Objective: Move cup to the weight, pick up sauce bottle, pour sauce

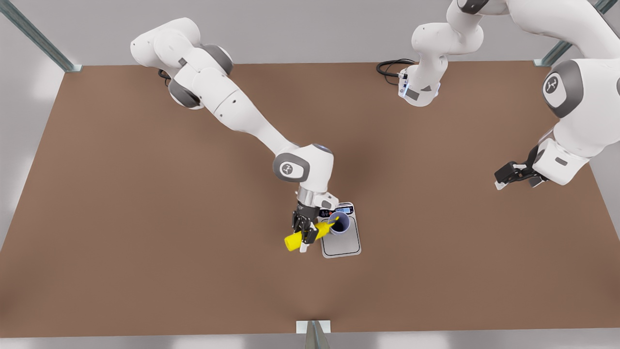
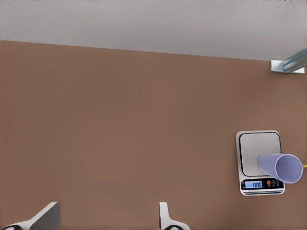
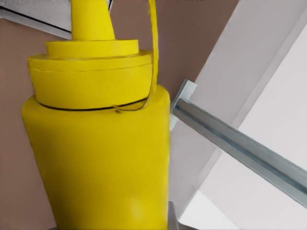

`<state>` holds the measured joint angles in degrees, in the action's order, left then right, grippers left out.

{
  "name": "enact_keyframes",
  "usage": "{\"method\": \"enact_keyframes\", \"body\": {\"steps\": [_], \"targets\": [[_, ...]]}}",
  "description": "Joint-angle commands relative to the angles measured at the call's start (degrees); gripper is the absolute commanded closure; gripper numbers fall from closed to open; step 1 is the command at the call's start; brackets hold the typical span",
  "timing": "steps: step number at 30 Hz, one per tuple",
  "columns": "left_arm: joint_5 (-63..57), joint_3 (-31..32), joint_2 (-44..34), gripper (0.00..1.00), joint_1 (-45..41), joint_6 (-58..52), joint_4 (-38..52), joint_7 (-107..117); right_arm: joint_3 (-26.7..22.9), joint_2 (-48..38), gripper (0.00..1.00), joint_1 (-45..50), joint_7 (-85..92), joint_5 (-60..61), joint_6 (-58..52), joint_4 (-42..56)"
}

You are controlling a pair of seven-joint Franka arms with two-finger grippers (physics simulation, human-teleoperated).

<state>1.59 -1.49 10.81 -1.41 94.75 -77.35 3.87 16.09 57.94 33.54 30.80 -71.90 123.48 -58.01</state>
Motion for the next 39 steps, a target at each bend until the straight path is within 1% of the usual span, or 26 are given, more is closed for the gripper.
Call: {"method": "enact_keyframes", "body": {"steps": [1, 4, 5, 6, 7, 10, 12, 13, 15, 18, 21, 23, 25, 26, 27, 29, 30, 31, 32, 36, 39], "targets": [[0.0, 0.0, 0.0, 0.00, 0.0, 0.0, 0.0, 0.0, 0.0, 0.0, 0.44, -0.1, 0.0, 0.6, 0.1, 0.0], [-0.1, 0.0, -0.1, 0.00, 0.0, 0.0, 0.1, 0.0, 0.2, -2.0, 0.44, -3.4, 0.1, 6.9, 1.2, -0.4], [-0.1, 0.0, -0.1, 0.00, 0.0, 0.0, 0.1, 0.0, 0.2, -2.5, 0.44, -3.9, 1.7, 11.0, 1.3, -0.4], [-0.1, 0.0, -0.1, 0.00, 0.0, 0.0, 0.1, 0.0, 0.1, -3.6, 0.44, -5.3, 2.7, 14.9, 4.2, -0.6], [-0.1, 0.0, -0.1, 0.00, 0.0, 0.0, 0.1, 0.0, 0.1, -5.7, 0.44, -7.5, 6.4, 19.6, 6.5, -3.5], [-0.2, -0.2, 0.0, 0.00, 0.1, 0.0, 0.1, 0.0, 0.0, -8.3, 0.44, -13.6, 21.5, 34.2, 11.3, -6.8], [-0.2, -0.2, -0.1, 0.00, 0.1, 0.0, 0.1, 0.0, 0.1, -12.1, 0.44, -18.7, 28.5, 41.6, 18.3, -14.8], [-0.2, -0.2, -0.1, 0.00, 0.1, 0.0, 0.1, 0.0, 0.1, -12.7, 0.44, -20.6, 34.5, 46.9, 18.6, -15.9], [0.0, -0.2, 0.0, 0.00, 0.0, 0.0, 0.1, 0.1, 0.3, -15.0, 0.44, -24.8, 40.1, 53.3, 23.0, -22.1], [-0.2, -0.2, 0.1, 0.00, 0.0, 0.0, 0.5, 0.4, 0.4, -16.0, 0.44, -29.5, 56.8, 71.3, 22.9, -25.3], [-0.6, -0.4, -0.4, 0.00, 0.0, -0.2, 1.0, 0.3, 14.1, -16.4, 0.44, -46.1, 62.4, 71.9, 22.8, -32.3], [-0.6, -0.5, -0.8, 0.00, -0.1, -0.7, 1.1, 0.7, 18.3, -15.2, 0.44, -52.5, 63.8, 71.9, 21.2, -33.8], [-1.3, -1.0, 0.7, 0.00, 0.4, -0.1, 1.1, 0.2, 19.3, -14.1, 0.44, -55.3, 65.2, 71.8, 18.8, -33.6], [-1.4, -0.9, 0.3, 0.00, 0.2, -0.1, 1.1, 0.3, 20.1, -14.0, 0.44, -57.0, 67.8, 74.2, 16.9, -33.5], [-1.5, -0.8, 0.0, 0.00, 0.1, -0.6, 1.4, 0.1, 19.9, -14.0, 0.44, -57.7, 77.3, 83.8, 14.4, -33.3], [-1.3, -0.4, 0.0, 0.00, 0.0, -0.5, 1.5, 0.1, 19.7, -13.5, 0.44, -60.8, 87.7, 93.5, 9.7, -33.5], [-1.2, -0.2, -0.6, 0.00, -0.3, -0.8, 1.5, 0.1, 17.8, -13.0, 0.44, -61.0, 94.3, 102.2, 6.4, -33.5], [-1.3, 0.9, -0.9, 0.00, -0.4, -1.5, 1.5, 0.5, 16.1, -12.8, 0.44, -61.0, 97.2, 106.2, 3.2, -33.5], [-1.3, 1.0, -2.9, 0.00, -0.4, -5.2, 1.5, 0.5, 14.0, -12.1, 0.44, -61.1, 101.8, 109.8, -2.2, -33.3], [-1.3, 0.8, -2.6, 0.00, -0.3, -5.2, 1.5, 0.1, 8.2, -8.8, 0.44, -61.1, 104.0, 116.8, -11.8, -33.2], [-1.2, 1.0, -2.5, 0.00, -0.3, -5.1, 1.5, 0.1, 6.3, -7.3, 0.44, -61.0, 104.9, 117.0, -12.7, -33.2]]}}
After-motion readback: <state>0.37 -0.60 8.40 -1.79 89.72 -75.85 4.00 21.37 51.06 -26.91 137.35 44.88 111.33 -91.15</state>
